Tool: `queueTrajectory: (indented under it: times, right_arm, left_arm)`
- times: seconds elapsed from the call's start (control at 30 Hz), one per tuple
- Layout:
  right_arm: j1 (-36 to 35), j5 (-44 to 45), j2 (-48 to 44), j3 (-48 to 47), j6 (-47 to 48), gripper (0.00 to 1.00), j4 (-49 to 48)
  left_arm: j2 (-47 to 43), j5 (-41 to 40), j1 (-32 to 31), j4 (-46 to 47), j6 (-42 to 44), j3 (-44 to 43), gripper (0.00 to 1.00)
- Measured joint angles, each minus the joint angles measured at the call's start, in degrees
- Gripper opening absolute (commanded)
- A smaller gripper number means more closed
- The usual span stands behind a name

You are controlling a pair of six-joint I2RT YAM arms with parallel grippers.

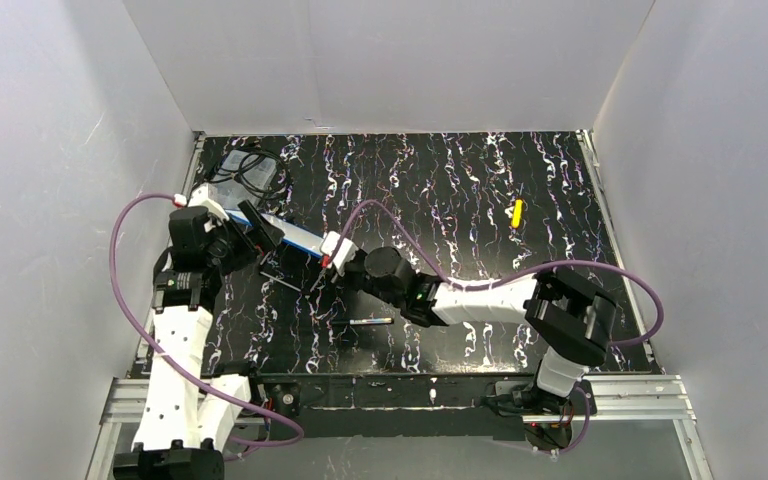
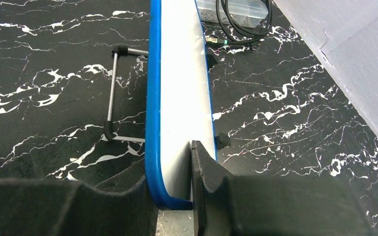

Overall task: Write a sentence on the whiteboard
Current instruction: Move the whiteboard to the center of the board.

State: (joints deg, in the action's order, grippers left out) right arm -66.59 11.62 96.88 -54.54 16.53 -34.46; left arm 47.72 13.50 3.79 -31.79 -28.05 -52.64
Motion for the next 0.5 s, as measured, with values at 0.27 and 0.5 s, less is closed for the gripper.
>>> queueTrajectory:
  times: [0.27,0.5]
  right_arm:
    - [-5.2,9.6,0.7,0.6,-1.6,0.45,-0.7]
    - [-9.5,14.8,2.5,0.6,-3.4,0.61,-1.3]
  left_arm:
    - [-3.9,3.1,1.1,3.6,-5.7,8.3,0.98]
    - [-1.4,6.1,1.7,8.9,-9.2,12.0,0.98]
